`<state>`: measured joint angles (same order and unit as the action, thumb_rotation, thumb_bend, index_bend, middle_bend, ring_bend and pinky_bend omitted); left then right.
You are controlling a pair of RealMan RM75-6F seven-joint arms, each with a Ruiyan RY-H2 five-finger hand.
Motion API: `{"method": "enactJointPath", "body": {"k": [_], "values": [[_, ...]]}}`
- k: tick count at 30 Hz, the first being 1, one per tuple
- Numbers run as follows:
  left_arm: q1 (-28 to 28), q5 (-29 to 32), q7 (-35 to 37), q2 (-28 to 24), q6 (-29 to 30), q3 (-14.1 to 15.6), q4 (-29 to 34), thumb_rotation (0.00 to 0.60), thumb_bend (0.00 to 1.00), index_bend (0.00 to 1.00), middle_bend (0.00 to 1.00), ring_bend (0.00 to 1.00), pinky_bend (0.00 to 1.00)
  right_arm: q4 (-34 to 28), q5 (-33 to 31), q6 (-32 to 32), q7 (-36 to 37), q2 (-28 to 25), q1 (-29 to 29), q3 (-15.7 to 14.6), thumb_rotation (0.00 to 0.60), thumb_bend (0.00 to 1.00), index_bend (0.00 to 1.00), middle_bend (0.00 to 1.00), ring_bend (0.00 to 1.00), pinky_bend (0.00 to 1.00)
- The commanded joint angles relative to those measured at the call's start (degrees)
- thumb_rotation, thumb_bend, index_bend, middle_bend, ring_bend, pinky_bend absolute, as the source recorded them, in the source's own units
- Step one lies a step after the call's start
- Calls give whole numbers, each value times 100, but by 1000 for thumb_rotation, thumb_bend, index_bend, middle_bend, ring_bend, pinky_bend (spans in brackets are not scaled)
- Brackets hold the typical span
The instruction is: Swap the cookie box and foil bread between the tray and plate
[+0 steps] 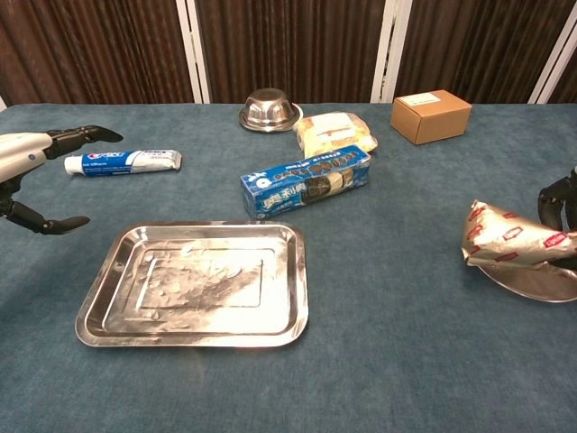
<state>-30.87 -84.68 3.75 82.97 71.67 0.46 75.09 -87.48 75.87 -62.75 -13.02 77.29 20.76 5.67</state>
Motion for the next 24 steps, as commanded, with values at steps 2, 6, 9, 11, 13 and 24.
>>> {"method": "enactJointPath", "body": {"k": [2, 6, 9, 11, 13, 24], "values": [[40, 69, -38, 3, -27, -74, -48, 600, 315, 0, 0, 0, 0, -598, 532, -342, 149, -282, -76, -128, 600, 484, 913, 627, 584, 648], [73, 104, -67, 32, -70, -132, -85, 600, 315, 0, 0, 0, 0, -1104, 834, -125, 114, -327, 111, -245, 600, 484, 912, 627, 584, 648], [100, 96, -108, 34, -73, -148, -79, 600, 321, 0, 0, 0, 0, -1188, 838, 166, -137, -152, 302, -283, 600, 483, 873, 627, 579, 640], [129, 108, -122, 28, -66, -171, -78, 600, 330, 0, 0, 0, 0, -1067, 729, 411, -358, 84, 463, -269, 600, 484, 761, 605, 547, 590], [156, 128, -110, 8, -75, -192, -75, 600, 331, 0, 0, 0, 0, -922, 526, 728, -445, 258, 617, -268, 600, 483, 561, 497, 463, 489], [257, 130, 98, 3, -90, -276, -268, 600, 333, 0, 0, 0, 0, -1063, 659, 1151, 685, -203, 853, -362, 600, 231, 0, 0, 0, 114]]}}
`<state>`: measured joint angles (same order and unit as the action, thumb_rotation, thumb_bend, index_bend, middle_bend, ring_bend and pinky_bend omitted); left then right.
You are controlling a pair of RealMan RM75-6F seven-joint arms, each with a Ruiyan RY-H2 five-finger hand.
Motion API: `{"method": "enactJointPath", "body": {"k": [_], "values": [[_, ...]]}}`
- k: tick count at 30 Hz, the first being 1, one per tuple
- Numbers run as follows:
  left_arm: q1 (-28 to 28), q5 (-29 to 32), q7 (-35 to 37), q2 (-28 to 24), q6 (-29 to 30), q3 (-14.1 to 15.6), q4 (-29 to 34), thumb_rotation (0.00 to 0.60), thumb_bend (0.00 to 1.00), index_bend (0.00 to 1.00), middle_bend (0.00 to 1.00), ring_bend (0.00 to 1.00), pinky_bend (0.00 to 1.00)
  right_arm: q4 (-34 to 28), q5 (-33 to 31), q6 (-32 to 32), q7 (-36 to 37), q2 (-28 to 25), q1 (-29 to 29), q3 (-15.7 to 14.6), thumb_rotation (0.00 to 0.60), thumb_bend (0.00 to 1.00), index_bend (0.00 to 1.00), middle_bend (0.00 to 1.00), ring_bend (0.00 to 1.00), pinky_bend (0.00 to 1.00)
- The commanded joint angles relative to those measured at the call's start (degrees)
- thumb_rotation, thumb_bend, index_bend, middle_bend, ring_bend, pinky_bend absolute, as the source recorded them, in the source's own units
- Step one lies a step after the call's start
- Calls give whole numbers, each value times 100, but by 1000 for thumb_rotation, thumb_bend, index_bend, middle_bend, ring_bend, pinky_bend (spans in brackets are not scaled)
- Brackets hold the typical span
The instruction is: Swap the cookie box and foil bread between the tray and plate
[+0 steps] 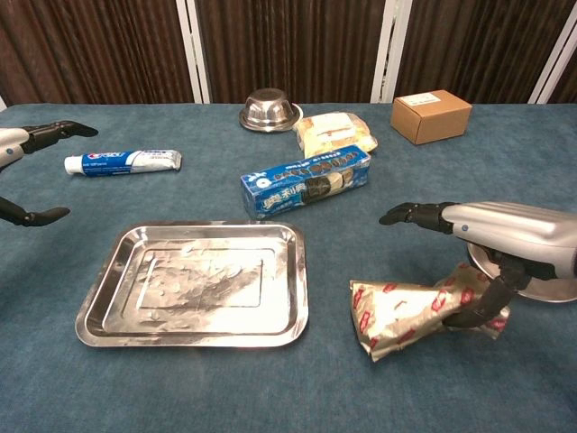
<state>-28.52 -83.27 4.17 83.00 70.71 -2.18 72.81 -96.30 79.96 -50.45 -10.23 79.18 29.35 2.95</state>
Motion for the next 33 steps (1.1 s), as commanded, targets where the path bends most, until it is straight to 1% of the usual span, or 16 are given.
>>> {"method": "enactJointPath", "body": {"k": [1, 3, 4, 6, 8, 10, 12, 13, 15, 18, 19, 20, 21, 24, 27, 33], "values": [[33, -20, 96, -7, 11, -13, -54, 600, 334, 0, 0, 0, 0, -267, 322, -124, 554, -561, -33, -121, 600, 225, 0, 0, 0, 113], [57, -49, 192, -24, 26, -7, -79, 600, 333, 0, 0, 0, 0, -439, 428, -193, 913, -949, -81, -163, 600, 219, 0, 0, 0, 112], [67, -67, 258, -32, 28, -5, -102, 600, 333, 0, 0, 0, 0, -532, 484, -270, 1184, -1202, -112, -154, 600, 219, 0, 0, 0, 111], [68, -95, 367, -37, 10, -6, -159, 600, 332, 0, 0, 0, 0, -559, 560, -475, 1540, -1522, -159, -77, 600, 219, 0, 0, 0, 108], [66, -112, 451, -29, -8, -12, -223, 600, 333, 0, 0, 0, 0, -545, 502, -565, 1781, -1655, -144, 46, 600, 219, 0, 0, 0, 103], [63, -122, 544, -10, -38, -20, -309, 600, 333, 0, 0, 0, 0, -344, 365, -483, 1714, -1556, 23, 231, 600, 219, 0, 0, 0, 87], [61, -116, 620, 11, -64, -33, -384, 600, 334, 0, 0, 0, 0, -74, 105, -210, 1440, -1283, 295, 411, 600, 218, 0, 0, 0, 63], [66, -110, 665, 27, -73, -42, -432, 600, 334, 0, 0, 0, 0, 143, -102, -10, 1199, -1036, 510, 541, 600, 218, 0, 0, 0, 50], [77, -114, 716, 43, -76, -44, -501, 600, 333, 0, 0, 0, 0, 531, -332, 182, 768, -618, 834, 721, 600, 218, 0, 0, 0, 29], [79, -119, 729, 45, -77, -43, -518, 600, 332, 0, 0, 0, 0, 654, -401, 217, 643, -486, 919, 767, 600, 218, 0, 0, 0, 18], [87, -118, 736, 41, -81, -38, -542, 600, 332, 0, 0, 0, 0, 803, -446, 266, 492, -325, 1045, 828, 600, 218, 0, 0, 0, 16], [98, -121, 746, 32, -80, -34, -573, 600, 332, 0, 0, 0, 0, 1089, -536, 381, 257, -38, 1271, 927, 600, 218, 0, 0, 0, 15], [145, -59, 766, -6, -56, -63, -658, 600, 332, 0, 0, 0, 0, 1874, -654, 771, -257, 623, 1847, 1079, 600, 218, 0, 0, 0, 14], [176, -26, 829, -25, -74, -80, -776, 600, 334, 0, 0, 0, 0, 2892, -1098, 1097, -757, 1426, 2359, 1211, 600, 218, 0, 0, 0, 15], [182, 8, 902, -17, -133, -99, -897, 600, 337, 0, 0, 0, 0, 3564, -1402, 1205, -985, 1974, 2686, 1336, 600, 218, 0, 0, 0, 22], [183, 21, 1030, -6, -216, -118, -1070, 600, 345, 0, 0, 0, 0, 4699, -1830, 1506, -1050, 2775, 3213, 1538, 600, 219, 0, 0, 0, 22]]}}
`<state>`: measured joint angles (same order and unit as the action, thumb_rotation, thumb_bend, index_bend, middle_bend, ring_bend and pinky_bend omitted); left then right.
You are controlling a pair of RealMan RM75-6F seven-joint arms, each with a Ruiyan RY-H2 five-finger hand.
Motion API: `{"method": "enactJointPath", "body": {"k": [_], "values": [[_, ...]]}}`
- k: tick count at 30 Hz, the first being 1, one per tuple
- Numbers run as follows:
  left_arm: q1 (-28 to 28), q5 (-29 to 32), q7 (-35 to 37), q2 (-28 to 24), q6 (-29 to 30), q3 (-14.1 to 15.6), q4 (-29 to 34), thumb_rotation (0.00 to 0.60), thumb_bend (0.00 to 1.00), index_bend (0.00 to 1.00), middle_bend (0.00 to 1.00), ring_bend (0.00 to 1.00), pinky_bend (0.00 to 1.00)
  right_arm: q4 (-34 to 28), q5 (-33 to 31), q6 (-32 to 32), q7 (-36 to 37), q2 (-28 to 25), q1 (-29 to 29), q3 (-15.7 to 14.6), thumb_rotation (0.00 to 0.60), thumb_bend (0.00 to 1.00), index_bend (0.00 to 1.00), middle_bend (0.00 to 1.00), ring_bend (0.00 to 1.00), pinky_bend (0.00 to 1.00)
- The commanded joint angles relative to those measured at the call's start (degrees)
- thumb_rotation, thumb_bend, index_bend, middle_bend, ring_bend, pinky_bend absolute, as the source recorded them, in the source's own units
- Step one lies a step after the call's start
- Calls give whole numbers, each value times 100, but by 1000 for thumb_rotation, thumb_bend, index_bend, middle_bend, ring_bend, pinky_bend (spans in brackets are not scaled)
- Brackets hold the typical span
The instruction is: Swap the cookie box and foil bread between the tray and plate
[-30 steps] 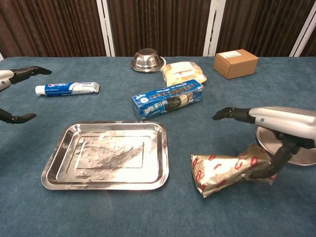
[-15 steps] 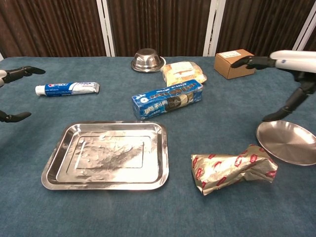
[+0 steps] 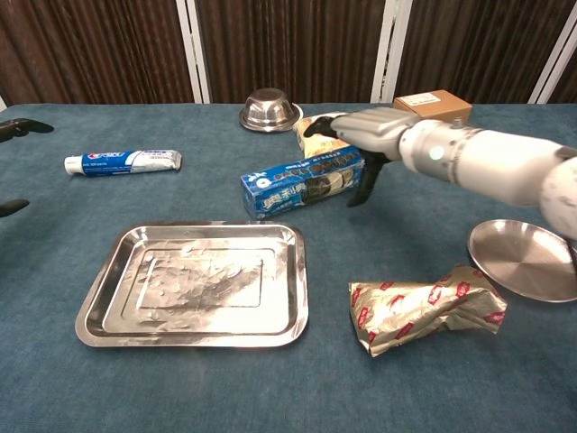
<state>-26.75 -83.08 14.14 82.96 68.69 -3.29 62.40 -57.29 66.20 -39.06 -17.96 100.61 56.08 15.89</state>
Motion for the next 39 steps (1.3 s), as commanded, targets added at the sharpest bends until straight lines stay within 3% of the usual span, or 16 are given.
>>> {"method": "enactJointPath", "body": {"k": [1, 4, 6, 7, 8, 10, 12, 14, 21, 26, 31, 35, 39], "values": [[11, 0, 42, -6, -11, -9, -39, 600, 347, 0, 0, 0, 0, 947, -501, 407, -279, 727, 608, 268, 600, 219, 0, 0, 0, 22], [26, 3, 45, -23, -6, -21, -65, 600, 354, 0, 0, 0, 0, 1385, -651, 557, -208, 1019, 792, 346, 600, 220, 0, 0, 0, 24], [40, 16, 45, -44, -3, -35, -70, 600, 360, 0, 0, 0, 0, 1628, -657, 572, -83, 1179, 880, 386, 600, 276, 40, 0, 0, 62], [46, 24, 41, -51, -2, -42, -74, 600, 362, 0, 0, 0, 0, 1716, -629, 541, -8, 1239, 906, 398, 600, 333, 107, 23, 3, 104], [52, 30, 40, -58, -4, -47, -75, 600, 364, 0, 0, 0, 0, 1809, -590, 493, 59, 1296, 925, 402, 600, 408, 236, 96, 38, 183], [53, 39, 44, -71, -19, -58, -76, 600, 367, 0, 0, 0, 0, 2046, -516, 445, 161, 1415, 951, 372, 600, 499, 490, 285, 177, 392], [46, 42, 29, -70, -45, -63, -83, 600, 371, 0, 0, 0, 0, 2257, -462, 383, 209, 1513, 966, 348, 600, 527, 647, 415, 327, 571], [38, 43, 14, -68, -81, -60, -85, 600, 373, 0, 0, 0, 0, 2464, -425, 333, 251, 1605, 975, 333, 600, 541, 784, 541, 469, 663], [82, 55, -87, -125, -49, -75, 49, 600, 374, 0, 0, 0, 0, 2401, -238, 47, 528, 1462, 849, 314, 600, 548, 921, 668, 607, 743], [145, -15, -233, -238, 103, -62, 319, 600, 374, 0, 0, 0, 0, 1356, 43, -556, 710, 762, 458, 235, 600, 549, 945, 690, 630, 756], [204, -158, -428, -361, 284, -15, 685, 600, 374, 0, 0, 0, 0, -882, 185, -1290, 347, -708, -381, -11, 600, 549, 945, 690, 630, 756], [223, -226, -544, -410, 331, 16, 892, 600, 375, 0, 0, 0, 0, -2659, 106, -1770, 40, -2010, -1194, -373, 600, 549, 945, 690, 631, 756], [214, -327, -651, -428, 356, 54, 1068, 600, 374, 0, 0, 0, 0, -3584, 370, -2223, 296, -2909, -1971, -914, 600, 549, 944, 690, 631, 752]]}}
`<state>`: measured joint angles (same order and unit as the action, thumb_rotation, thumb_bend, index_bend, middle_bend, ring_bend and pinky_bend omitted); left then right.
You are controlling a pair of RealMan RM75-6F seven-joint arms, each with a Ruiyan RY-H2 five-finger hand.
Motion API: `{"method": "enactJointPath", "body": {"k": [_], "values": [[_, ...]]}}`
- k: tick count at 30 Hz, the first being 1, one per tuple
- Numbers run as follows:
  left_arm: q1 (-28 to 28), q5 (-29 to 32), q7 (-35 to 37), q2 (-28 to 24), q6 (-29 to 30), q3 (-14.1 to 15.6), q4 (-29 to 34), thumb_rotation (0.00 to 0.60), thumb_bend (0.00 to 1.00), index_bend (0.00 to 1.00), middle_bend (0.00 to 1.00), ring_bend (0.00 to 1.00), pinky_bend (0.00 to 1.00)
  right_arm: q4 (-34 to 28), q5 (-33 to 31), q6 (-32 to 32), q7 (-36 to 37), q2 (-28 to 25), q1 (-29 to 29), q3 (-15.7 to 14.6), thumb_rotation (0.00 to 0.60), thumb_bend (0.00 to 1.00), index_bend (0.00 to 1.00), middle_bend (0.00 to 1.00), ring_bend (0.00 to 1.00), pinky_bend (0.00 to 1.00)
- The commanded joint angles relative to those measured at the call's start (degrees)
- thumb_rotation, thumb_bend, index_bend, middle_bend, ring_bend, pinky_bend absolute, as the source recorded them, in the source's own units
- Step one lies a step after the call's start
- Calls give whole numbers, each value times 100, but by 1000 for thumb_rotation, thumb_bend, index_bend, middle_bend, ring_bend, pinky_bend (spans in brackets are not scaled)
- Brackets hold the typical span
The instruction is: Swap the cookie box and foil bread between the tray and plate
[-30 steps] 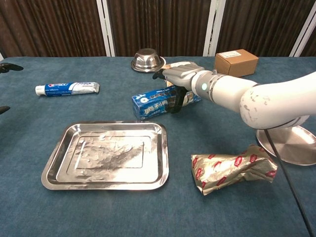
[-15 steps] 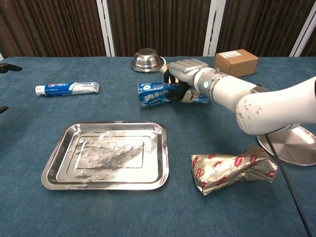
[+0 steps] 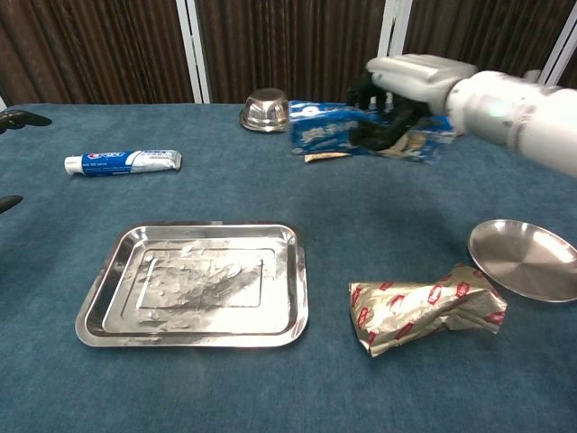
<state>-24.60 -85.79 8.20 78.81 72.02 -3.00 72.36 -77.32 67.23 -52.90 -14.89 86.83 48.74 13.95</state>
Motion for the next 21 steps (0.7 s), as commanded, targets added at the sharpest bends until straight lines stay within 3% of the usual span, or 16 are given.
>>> {"method": "enactJointPath", "body": {"k": [1, 7, 15, 18, 21], "values": [[1, -81, -78, -13, 33, 37, 101, 600, 373, 0, 0, 0, 0, -1624, 352, -916, 103, -1631, -1381, -835, 600, 549, 943, 690, 631, 751], [40, -341, -119, -38, 114, 208, 335, 600, 375, 0, 0, 0, 0, -902, 642, -907, 769, -1535, -1897, -1349, 600, 549, 939, 690, 630, 744], [72, -420, -408, -23, 106, 291, 466, 600, 373, 0, 0, 0, 0, 179, 1065, -777, 1146, -865, -1966, -1480, 600, 549, 853, 690, 587, 689], [91, -384, -436, -27, 92, 288, 478, 600, 375, 0, 0, 0, 0, 307, 1091, -526, 1112, -803, -1914, -1533, 600, 549, 675, 601, 504, 610], [95, -358, -430, -10, 55, 289, 458, 600, 376, 0, 0, 0, 0, 336, 1156, -401, 1216, -772, -1880, -1538, 600, 548, 436, 415, 380, 510]]}}
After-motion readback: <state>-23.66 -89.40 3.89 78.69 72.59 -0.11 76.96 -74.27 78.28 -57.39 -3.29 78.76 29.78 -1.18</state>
